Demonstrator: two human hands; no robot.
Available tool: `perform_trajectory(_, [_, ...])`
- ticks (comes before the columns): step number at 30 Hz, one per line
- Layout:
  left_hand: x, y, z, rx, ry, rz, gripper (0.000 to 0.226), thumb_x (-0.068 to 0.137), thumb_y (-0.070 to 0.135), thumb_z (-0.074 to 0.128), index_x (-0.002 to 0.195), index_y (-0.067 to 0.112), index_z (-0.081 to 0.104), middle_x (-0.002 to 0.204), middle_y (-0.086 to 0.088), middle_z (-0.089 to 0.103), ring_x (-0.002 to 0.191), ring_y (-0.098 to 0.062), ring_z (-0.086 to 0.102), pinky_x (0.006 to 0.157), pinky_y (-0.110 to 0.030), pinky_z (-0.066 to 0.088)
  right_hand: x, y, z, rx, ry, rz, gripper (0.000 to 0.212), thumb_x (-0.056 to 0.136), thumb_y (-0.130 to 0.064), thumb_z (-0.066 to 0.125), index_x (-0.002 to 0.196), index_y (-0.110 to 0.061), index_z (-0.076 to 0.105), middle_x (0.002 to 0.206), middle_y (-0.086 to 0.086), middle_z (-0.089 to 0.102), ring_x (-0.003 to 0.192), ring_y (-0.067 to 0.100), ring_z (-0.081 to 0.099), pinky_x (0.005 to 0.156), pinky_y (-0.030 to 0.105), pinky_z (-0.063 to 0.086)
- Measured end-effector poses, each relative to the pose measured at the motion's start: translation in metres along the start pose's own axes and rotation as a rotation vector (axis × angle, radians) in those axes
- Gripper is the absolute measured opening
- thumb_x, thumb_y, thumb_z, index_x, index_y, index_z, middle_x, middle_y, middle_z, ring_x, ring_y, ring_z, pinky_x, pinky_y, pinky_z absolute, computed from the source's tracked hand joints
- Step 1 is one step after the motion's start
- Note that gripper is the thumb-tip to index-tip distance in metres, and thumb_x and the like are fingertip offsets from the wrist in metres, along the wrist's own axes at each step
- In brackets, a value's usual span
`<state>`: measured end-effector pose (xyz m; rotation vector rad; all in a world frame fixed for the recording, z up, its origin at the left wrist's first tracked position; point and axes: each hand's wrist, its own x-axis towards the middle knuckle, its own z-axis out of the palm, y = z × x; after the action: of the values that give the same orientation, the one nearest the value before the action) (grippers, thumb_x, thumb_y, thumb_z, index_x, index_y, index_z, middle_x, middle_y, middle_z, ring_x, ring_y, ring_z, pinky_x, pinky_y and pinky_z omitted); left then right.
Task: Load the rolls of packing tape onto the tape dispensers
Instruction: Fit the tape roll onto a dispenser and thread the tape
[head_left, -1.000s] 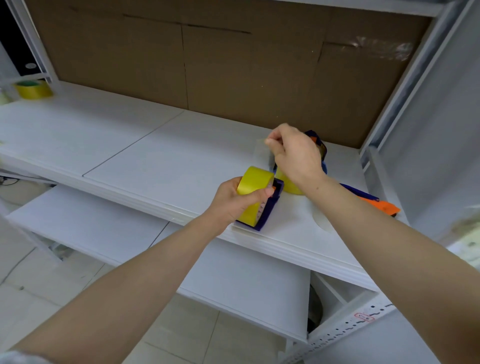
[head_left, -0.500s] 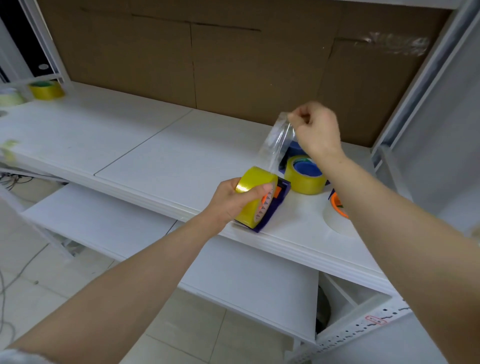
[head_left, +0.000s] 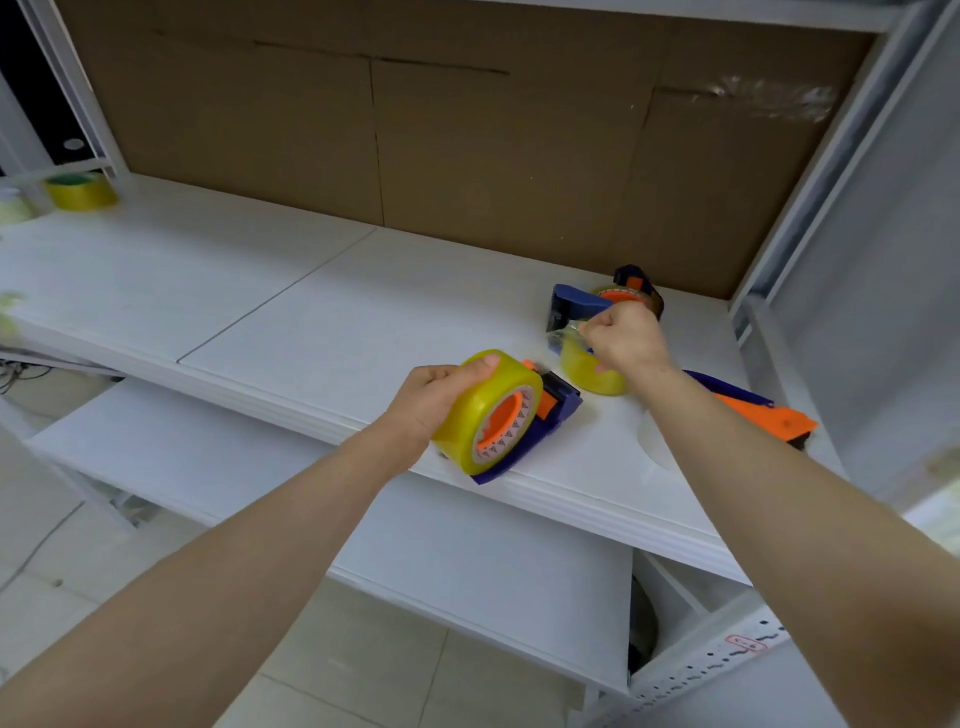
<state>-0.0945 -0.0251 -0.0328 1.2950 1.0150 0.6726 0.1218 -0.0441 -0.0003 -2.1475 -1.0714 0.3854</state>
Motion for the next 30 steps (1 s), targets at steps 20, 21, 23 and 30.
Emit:
perform_trajectory(20, [0.007, 0.041, 0.032, 0.038, 0.089, -0.005, 0.029, 0.085, 0.04, 0.062, 0.091, 0.016, 0.047, 0.08, -0.001, 0.058, 0.071, -0.015, 0.058, 0.061, -0.025, 0.049, -0.013, 0.016, 0.007, 0.465, 0.104, 0.134, 0.015, 0.089, -0.026, 0.061, 0.077, -0.017, 0.06, 0.089, 0.005, 0.063, 0.089, 0.023, 0.061, 0.086, 0.039, 0.052])
perform_trajectory(21, [0.005, 0.037, 0.034, 0.02, 0.103, 0.027, 0.027, 0.084, 0.04, 0.063, 0.086, 0.017, 0.05, 0.078, 0.001, 0.059, 0.071, -0.015, 0.059, 0.062, -0.025, 0.049, -0.014, 0.014, 0.007, 0.463, 0.139, 0.111, 0.013, 0.091, -0.025, 0.058, 0.085, -0.014, 0.062, 0.09, 0.003, 0.061, 0.092, 0.022, 0.059, 0.087, 0.037, 0.05])
perform_trajectory(23, [0.001, 0.024, 0.035, 0.018, 0.096, 0.075, 0.024, 0.083, 0.039, 0.065, 0.08, 0.017, 0.058, 0.078, 0.001, 0.063, 0.078, -0.019, 0.063, 0.067, -0.026, 0.05, -0.017, 0.009, 0.008, 0.467, 0.203, 0.07, 0.019, 0.094, -0.024, 0.054, 0.103, -0.008, 0.06, 0.094, 0.003, 0.057, 0.092, 0.018, 0.054, 0.083, 0.031, 0.046])
perform_trajectory(30, [-0.001, 0.007, 0.013, 0.001, -0.05, 0.012, 0.034, 0.084, 0.04, 0.061, 0.106, 0.014, 0.063, 0.108, -0.011, 0.067, 0.097, -0.025, 0.063, 0.087, -0.039, 0.051, -0.03, -0.006, 0.011, 0.446, 0.275, -0.148, 0.02, 0.093, -0.021, 0.055, 0.103, -0.004, 0.059, 0.088, -0.002, 0.058, 0.083, 0.012, 0.053, 0.076, 0.026, 0.045])
